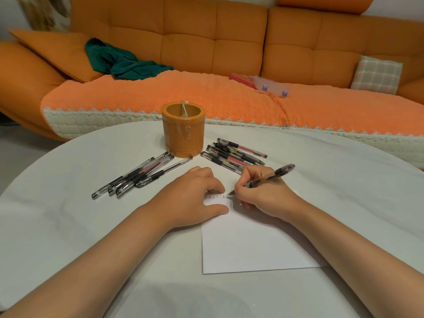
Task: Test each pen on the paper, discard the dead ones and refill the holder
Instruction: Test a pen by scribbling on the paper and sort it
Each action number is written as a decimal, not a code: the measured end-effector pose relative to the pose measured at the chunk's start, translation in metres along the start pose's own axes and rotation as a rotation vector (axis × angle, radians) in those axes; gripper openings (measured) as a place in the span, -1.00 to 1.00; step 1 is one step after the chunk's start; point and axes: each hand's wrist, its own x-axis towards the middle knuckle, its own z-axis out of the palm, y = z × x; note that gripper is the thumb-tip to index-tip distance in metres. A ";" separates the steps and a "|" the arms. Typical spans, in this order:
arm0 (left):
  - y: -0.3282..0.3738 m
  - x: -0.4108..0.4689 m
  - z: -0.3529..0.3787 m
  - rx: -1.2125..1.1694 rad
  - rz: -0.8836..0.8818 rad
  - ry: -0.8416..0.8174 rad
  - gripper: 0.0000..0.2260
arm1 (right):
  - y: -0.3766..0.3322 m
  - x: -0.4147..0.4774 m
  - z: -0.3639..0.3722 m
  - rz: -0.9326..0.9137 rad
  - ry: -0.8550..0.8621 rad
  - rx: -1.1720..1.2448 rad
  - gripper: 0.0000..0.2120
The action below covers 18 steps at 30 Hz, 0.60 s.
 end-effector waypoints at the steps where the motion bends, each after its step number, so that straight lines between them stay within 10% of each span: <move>1: 0.000 0.000 0.000 -0.014 -0.005 0.005 -0.62 | 0.000 0.001 -0.001 0.002 -0.014 0.012 -0.88; 18: 0.000 0.000 0.010 -0.078 -0.043 0.083 -0.76 | 0.011 0.010 0.001 -0.147 -0.001 -0.098 -0.79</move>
